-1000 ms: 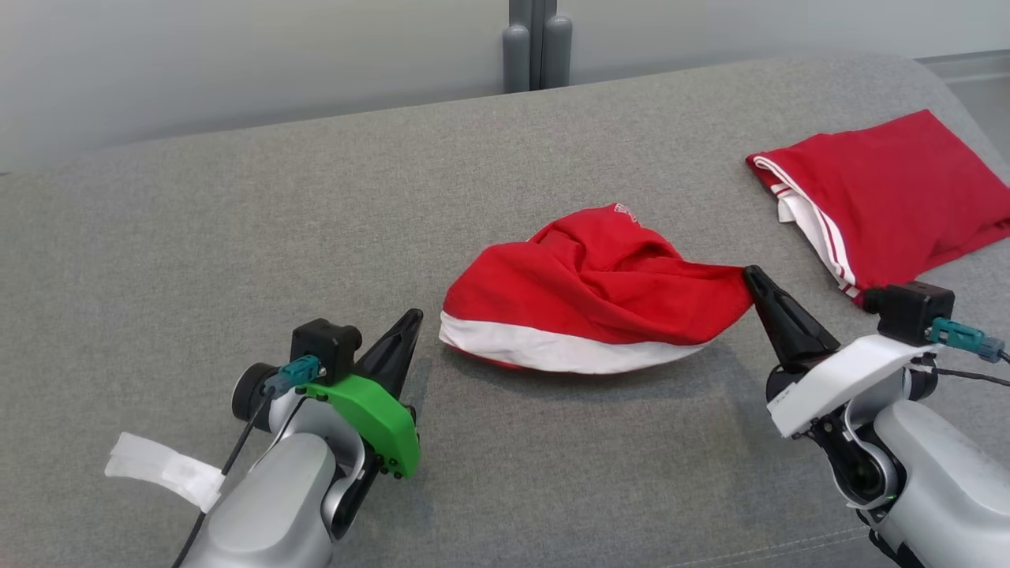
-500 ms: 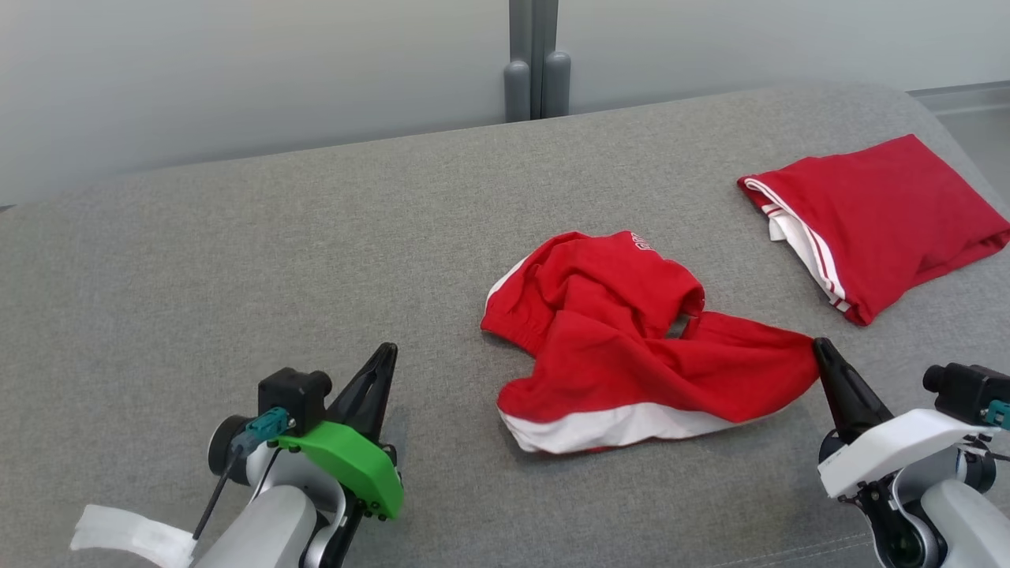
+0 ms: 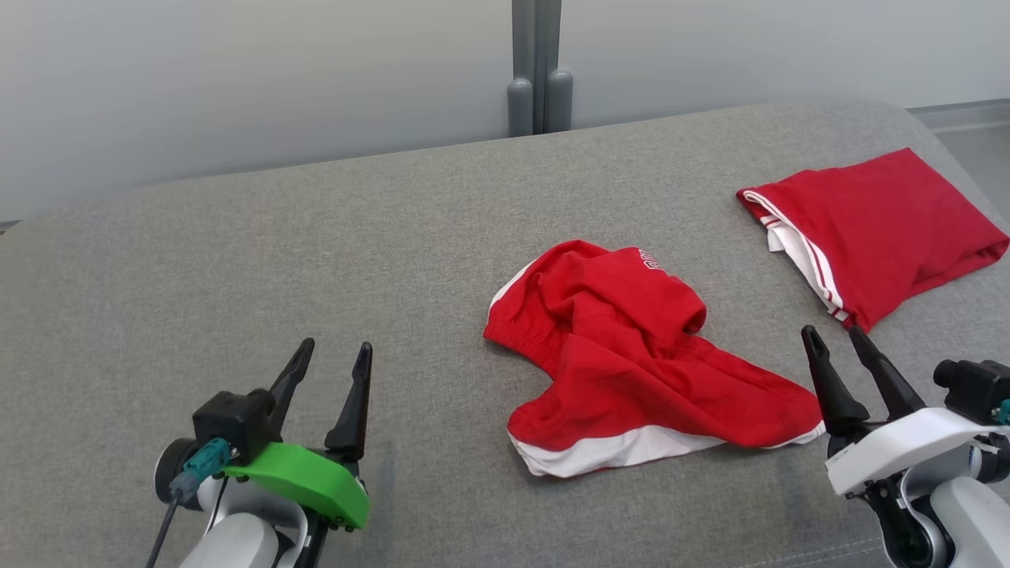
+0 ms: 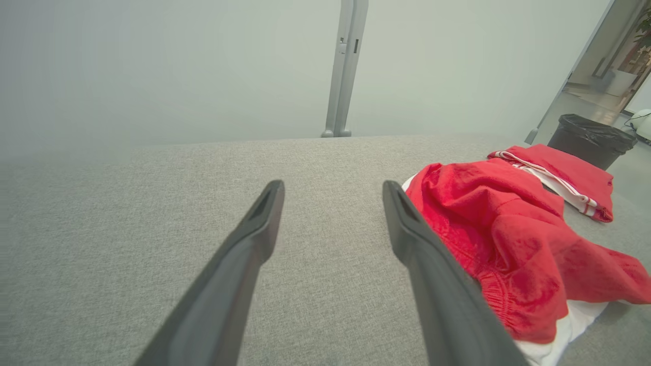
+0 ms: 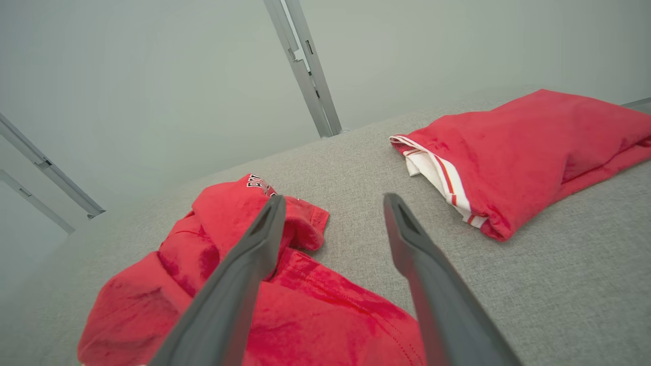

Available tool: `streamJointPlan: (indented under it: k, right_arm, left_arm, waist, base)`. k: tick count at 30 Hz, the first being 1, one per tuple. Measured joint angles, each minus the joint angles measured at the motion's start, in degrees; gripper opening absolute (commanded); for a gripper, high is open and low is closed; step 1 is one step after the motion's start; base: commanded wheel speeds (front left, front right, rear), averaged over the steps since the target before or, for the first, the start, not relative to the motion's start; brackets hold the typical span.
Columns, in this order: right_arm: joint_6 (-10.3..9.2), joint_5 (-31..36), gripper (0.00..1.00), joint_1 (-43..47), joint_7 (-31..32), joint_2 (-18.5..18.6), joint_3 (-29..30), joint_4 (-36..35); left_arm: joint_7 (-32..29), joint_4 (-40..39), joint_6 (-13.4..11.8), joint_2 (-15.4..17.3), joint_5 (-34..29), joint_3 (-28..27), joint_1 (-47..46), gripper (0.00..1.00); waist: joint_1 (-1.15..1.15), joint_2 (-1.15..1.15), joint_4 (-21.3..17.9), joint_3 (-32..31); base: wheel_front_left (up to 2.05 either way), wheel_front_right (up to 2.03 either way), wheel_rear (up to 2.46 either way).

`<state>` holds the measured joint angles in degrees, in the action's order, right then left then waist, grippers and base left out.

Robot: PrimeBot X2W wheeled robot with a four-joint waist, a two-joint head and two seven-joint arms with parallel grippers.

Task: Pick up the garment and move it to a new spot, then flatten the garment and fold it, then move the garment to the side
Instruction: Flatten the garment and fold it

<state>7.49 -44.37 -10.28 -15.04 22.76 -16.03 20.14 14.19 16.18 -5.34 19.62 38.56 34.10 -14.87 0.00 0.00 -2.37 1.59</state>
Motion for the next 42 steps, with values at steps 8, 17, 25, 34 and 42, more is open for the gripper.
streamJointPlan:
  k: [8,17,25,34,42]
  right_arm:
    - [0.0,6.51,1.0,5.53,0.0,-1.29,6.73,-9.6]
    - [-0.01,14.26,1.0,10.65,0.42,-6.27,11.98,-17.16]
    - [0.0,17.4,1.0,14.08,1.2,-9.99,14.58,-17.24]
    - [0.0,18.09,1.0,13.73,3.02,-10.23,15.03,-18.42]
    - [0.0,18.29,1.0,13.73,3.94,-10.14,15.15,-19.26]
  left_arm:
    - [0.53,-10.38,-5.45,2.57,0.2,-4.55,6.93,1.0]
    - [0.68,-18.11,-8.8,4.24,-1.9,-7.67,12.41,1.0]
    - [0.77,-19.33,-8.48,2.01,-3.52,-9.14,14.58,1.0]
    - [0.78,-18.45,-6.76,0.76,-4.44,-9.96,14.76,1.0]
    - [0.78,-17.66,-5.82,-0.34,-5.1,-10.34,14.8,1.0]
  waist:
    - [0.0,0.0,1.02,-1.7]
    - [0.0,0.0,1.12,-1.71]
    - [0.0,0.0,1.25,-1.54]
    - [0.0,0.0,0.95,-1.54]
    - [0.0,0.0,1.34,-1.07]
  base:
    - [0.0,0.0,0.0]
    - [0.0,0.0,0.0]
    - [0.0,0.0,0.0]
    - [0.0,0.0,0.0]
    - [0.0,0.0,0.0]
